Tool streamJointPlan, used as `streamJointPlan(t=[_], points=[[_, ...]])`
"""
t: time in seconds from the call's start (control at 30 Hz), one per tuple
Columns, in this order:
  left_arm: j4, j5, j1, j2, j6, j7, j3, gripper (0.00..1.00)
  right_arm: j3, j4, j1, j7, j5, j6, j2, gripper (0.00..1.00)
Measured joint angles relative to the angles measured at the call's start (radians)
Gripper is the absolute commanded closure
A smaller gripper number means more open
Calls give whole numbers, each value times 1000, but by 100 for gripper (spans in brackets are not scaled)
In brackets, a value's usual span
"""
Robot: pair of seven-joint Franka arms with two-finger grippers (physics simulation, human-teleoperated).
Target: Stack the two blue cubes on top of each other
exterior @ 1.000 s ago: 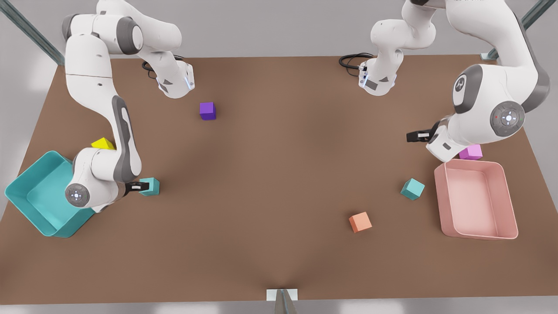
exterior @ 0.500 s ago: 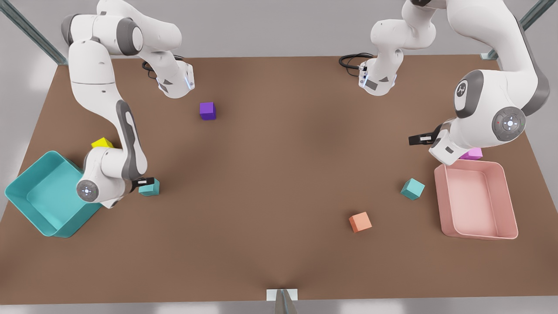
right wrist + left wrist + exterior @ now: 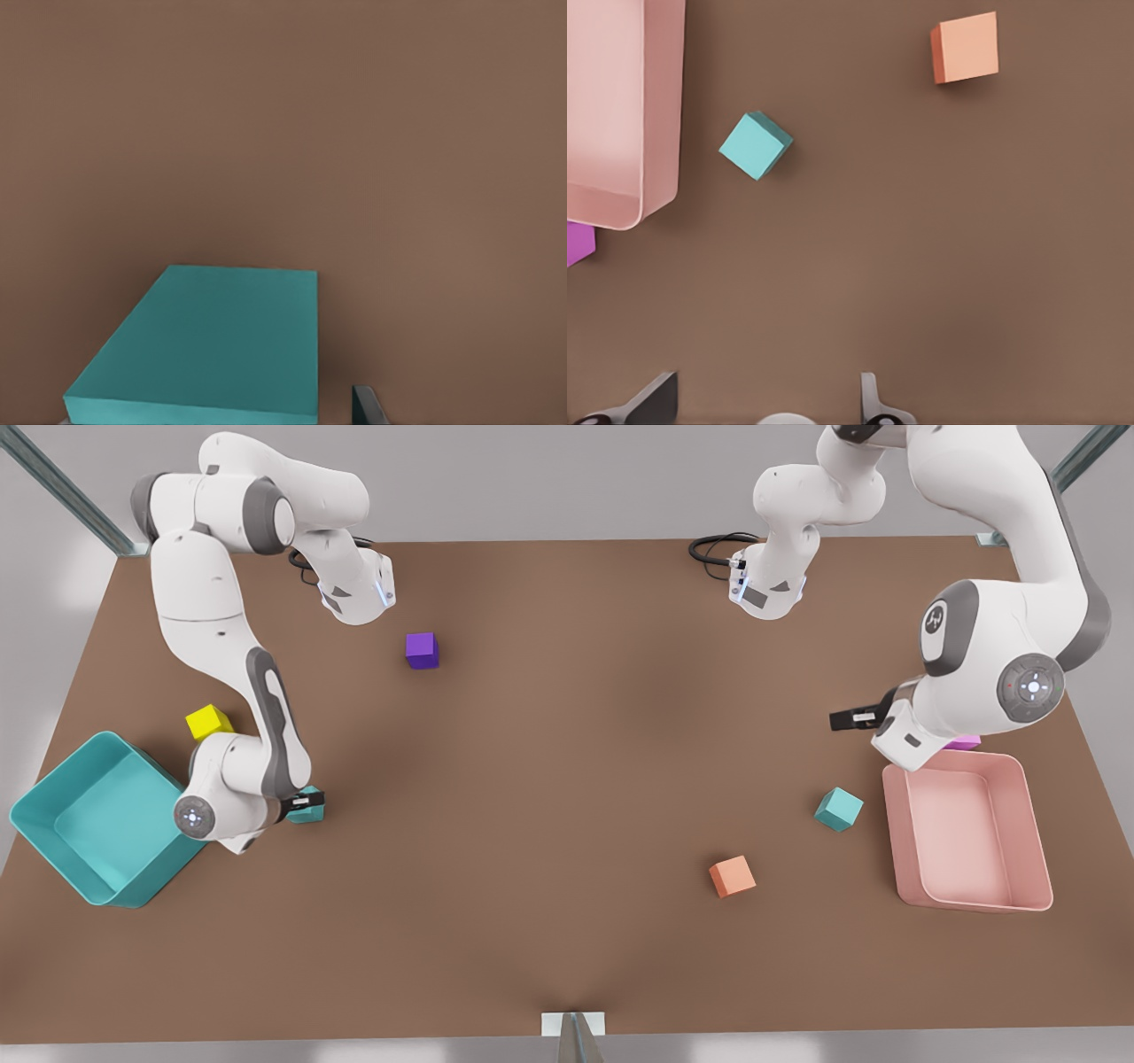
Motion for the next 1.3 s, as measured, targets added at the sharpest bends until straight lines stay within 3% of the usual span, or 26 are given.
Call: streamJointPlan(t=[0.03, 0.07, 0.13, 0.2, 0.47, 0.77, 1.13, 1.3], points=[[6, 0, -1, 1, -3, -1, -2, 0, 0, 0, 0, -3, 4, 4, 2, 13], [11, 0, -3, 1, -5, -1, -3, 0, 0, 0, 0, -5, 8, 7, 3, 13], [16, -1, -6, 2, -9, -2, -4, 0, -1, 1, -1, -9, 20, 12, 5, 25], [18, -1, -6, 3, -11, -3, -4, 0, -1, 2, -2, -13, 32, 16, 6, 41], [33, -5, -12, 1, -27, -7, -8, 0, 10, 189, 45, 3, 50, -140, -27, 40], [33, -4, -26, -2, -32, -12, -1, 0, 35, 418, 370, 229, 204, -275, 58, 40], [21, -5, -22, 2, -1, -6, 9, 0, 43, 721, 642, 679, 354, 11, 354, 40], [-108, -2, 57, 52, 138, 107, 69, 0, 90, 798, 674, 863, 384, 120, 409, 40]])
